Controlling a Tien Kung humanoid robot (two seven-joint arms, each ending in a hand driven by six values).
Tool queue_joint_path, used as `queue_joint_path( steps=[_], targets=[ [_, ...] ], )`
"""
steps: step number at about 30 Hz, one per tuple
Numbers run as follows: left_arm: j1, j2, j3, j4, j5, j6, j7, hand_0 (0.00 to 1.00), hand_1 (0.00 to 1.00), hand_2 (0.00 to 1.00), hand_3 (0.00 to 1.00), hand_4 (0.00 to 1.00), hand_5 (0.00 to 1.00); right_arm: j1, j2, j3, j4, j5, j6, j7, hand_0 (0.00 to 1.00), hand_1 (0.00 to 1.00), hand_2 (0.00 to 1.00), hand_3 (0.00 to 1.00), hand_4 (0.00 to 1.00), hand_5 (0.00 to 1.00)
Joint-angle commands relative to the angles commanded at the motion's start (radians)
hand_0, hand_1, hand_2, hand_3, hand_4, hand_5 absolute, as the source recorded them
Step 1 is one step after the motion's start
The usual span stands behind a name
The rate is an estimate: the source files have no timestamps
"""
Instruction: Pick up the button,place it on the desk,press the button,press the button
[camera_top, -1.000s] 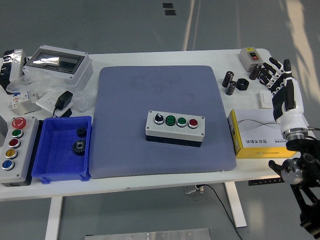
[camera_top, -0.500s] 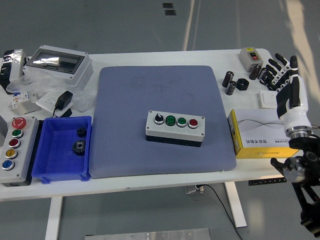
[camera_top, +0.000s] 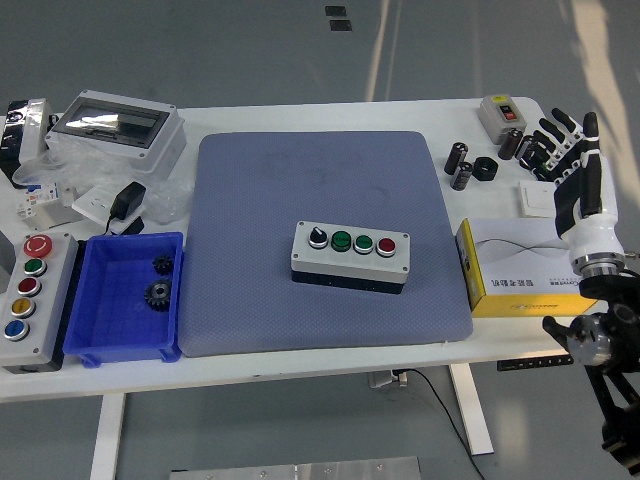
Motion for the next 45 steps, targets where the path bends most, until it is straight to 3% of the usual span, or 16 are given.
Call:
queue_joint_path(
  steps=[45],
  targets=[
    [0.002,-0.001,-0.013,0.0,0.015,0.007,0.009,0.643,0.589,0.538,0.604,0.617,0.211,0.008,0.002,0.002,-0.022,-0.024,-0.037,-0.007,0.883,0.843,0.872,0.846,0.993,0.957]
  ],
)
